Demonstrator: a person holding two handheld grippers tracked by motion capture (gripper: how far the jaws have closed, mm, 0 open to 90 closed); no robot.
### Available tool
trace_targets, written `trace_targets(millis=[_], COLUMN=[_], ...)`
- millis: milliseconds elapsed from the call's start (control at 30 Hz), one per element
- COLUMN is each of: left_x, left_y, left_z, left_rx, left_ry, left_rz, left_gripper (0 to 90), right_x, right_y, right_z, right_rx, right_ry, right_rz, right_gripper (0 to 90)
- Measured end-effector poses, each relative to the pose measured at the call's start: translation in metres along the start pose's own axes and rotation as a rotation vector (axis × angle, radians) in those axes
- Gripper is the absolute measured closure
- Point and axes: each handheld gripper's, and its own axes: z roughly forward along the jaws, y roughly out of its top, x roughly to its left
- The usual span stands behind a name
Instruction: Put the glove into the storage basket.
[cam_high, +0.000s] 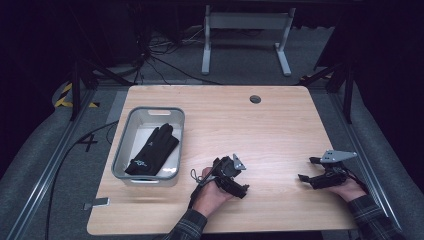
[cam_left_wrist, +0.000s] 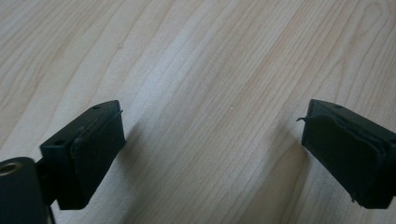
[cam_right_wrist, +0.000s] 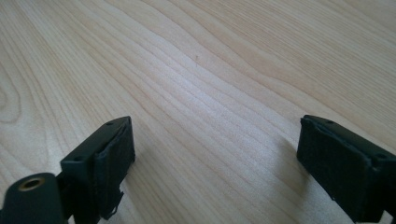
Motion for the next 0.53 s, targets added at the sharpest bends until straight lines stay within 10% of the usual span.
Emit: trace_targets(millis=[533], left_x=[-0.0009], left_y=[-0.0042], left_z=[0.0048], left_rx=[-0.054], left_ry=[-0.022], left_rz=[0.017], left_gripper=[0.0], right_x=[0.0001], right_y=[0.0000], right_z=[0.0001], right_rx=[0.000], right_ry=[0.001], right_rz=[-0.001], right_gripper=[11.5])
